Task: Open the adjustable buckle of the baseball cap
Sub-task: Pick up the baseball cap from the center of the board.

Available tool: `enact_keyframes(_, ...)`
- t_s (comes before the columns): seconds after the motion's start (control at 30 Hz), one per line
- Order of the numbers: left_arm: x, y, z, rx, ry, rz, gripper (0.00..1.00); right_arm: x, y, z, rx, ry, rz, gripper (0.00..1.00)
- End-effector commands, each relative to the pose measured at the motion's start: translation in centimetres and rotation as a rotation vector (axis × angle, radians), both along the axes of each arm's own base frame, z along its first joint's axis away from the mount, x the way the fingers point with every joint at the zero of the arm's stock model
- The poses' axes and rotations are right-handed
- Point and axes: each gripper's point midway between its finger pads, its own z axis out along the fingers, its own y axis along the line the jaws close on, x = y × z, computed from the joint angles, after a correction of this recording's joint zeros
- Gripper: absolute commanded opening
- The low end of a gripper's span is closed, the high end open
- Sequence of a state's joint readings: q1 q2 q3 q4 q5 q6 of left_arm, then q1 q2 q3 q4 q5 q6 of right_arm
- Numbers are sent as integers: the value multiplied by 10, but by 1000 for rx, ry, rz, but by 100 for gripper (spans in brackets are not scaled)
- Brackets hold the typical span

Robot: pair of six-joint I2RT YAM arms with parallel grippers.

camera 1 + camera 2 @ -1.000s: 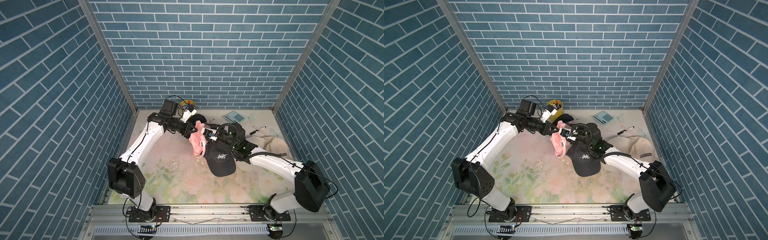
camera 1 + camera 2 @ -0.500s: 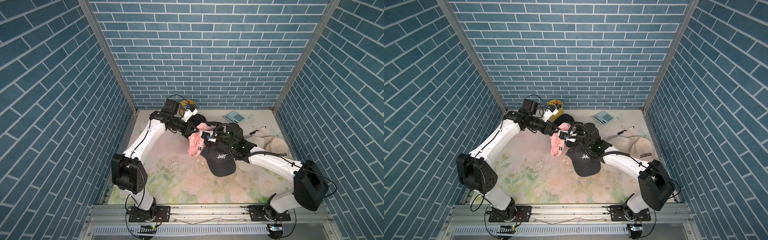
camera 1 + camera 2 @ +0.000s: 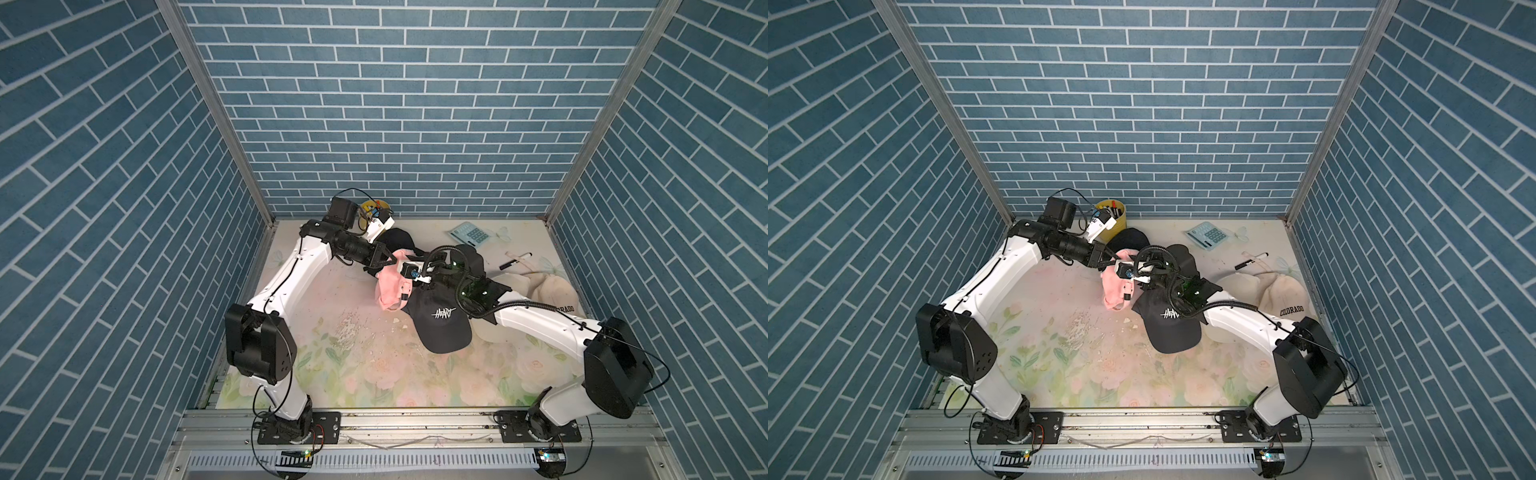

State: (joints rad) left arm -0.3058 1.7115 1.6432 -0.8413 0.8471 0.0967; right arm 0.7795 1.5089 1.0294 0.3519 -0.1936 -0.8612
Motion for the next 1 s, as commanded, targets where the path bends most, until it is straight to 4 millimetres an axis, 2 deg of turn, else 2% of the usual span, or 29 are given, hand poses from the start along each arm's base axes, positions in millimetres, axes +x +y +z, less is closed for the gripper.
enact_keyframes(0.0,16,-1,24,-49,-60,15,10,-1,5,1,15,39,5,8)
enact_keyframes(0.07,22,-2,28,-55,-68,18,9,0,4,0,14,58,-7,1)
enact_keyframes(0.1,27,-2,29,-53,-73,26,12,0,4,-1,14,72,-13,0)
enact_keyframes(0.17,40,2,27,-22,-90,75,33,5,3,-3,18,100,-42,0)
enact_keyframes(0.3,70,22,38,53,-200,220,60,23,-5,1,69,166,-172,0)
enact_keyframes(0.37,83,38,48,90,-271,306,66,36,-11,5,116,208,-267,0)
enact_keyframes(0.5,98,74,77,117,-427,490,70,57,-23,7,171,321,-448,0)
enact_keyframes(0.63,87,97,108,101,-610,610,75,73,-30,9,216,420,-577,0)
enact_keyframes(0.77,59,107,128,80,-785,681,79,87,-44,18,300,498,-712,0)
enact_keyframes(0.87,40,101,128,116,-895,683,80,96,-53,23,366,600,-788,0)
enact_keyframes(0.97,27,81,119,207,-983,639,80,104,-63,26,425,705,-863,0)
